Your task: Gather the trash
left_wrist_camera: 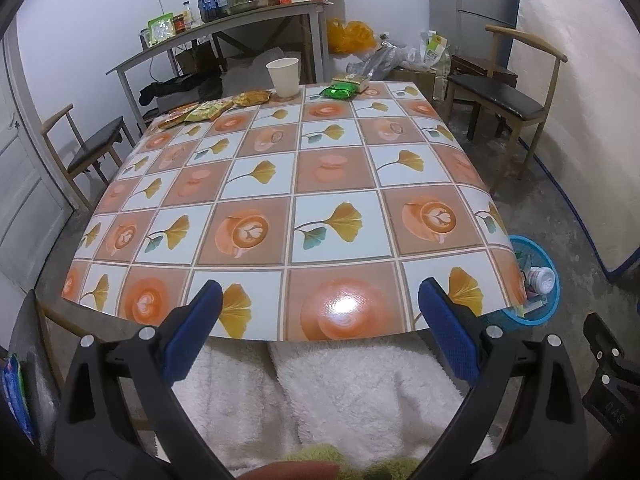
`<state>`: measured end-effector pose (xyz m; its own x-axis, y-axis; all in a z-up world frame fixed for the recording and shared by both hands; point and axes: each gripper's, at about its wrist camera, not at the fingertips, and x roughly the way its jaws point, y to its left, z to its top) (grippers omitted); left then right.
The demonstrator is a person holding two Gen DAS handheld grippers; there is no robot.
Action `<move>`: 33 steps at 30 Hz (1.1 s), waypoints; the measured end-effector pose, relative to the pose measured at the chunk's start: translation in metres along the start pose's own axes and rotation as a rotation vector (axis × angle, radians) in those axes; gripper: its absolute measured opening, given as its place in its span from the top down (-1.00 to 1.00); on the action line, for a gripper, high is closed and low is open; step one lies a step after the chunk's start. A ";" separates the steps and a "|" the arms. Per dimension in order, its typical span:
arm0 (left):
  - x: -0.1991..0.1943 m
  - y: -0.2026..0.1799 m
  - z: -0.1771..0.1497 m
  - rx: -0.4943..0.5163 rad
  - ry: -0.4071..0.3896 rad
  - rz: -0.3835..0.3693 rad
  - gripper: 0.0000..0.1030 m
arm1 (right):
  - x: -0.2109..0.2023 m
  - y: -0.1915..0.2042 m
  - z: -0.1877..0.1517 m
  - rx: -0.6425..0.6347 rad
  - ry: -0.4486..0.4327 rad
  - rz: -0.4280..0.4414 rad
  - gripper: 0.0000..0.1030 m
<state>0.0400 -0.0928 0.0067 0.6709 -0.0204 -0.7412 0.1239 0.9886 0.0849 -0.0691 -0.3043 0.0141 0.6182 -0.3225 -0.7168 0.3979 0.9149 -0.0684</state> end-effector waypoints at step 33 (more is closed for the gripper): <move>-0.005 -0.003 0.000 0.000 0.011 -0.030 -0.83 | -0.007 -0.002 0.000 0.010 -0.014 -0.012 -0.87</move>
<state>0.0367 -0.0955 0.0101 0.6590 -0.0485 -0.7506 0.1442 0.9876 0.0627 -0.0743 -0.3038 0.0197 0.6230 -0.3371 -0.7059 0.4123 0.9084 -0.0699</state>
